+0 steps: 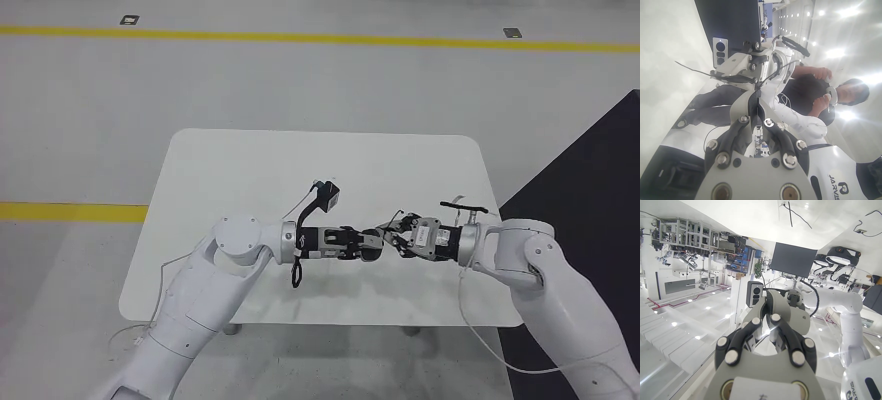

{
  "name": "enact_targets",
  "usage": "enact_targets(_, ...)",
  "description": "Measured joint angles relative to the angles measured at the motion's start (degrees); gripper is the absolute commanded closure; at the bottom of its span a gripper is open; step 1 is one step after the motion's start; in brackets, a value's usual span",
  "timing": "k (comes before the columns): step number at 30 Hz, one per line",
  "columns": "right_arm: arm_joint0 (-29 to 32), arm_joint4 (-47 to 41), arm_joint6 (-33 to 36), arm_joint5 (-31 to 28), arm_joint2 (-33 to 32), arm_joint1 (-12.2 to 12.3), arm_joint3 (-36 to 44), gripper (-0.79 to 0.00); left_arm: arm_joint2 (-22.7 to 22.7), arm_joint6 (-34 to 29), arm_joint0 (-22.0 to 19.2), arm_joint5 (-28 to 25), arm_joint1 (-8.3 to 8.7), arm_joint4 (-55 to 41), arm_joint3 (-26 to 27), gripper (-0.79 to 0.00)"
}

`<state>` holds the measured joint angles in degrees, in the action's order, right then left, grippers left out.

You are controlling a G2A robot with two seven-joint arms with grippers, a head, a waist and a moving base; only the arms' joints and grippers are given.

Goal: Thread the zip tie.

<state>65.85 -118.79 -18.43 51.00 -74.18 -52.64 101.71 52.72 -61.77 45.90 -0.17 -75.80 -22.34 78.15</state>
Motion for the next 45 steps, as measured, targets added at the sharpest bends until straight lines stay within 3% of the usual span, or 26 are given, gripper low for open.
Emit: enact_targets(45, 5.5, 3.6, 8.8, -2.4, -8.0, 0.4, 4.5, 0.000, -1.7, 3.1, -0.7, 2.6, -0.02, 5.0, -1.4, 0.000)
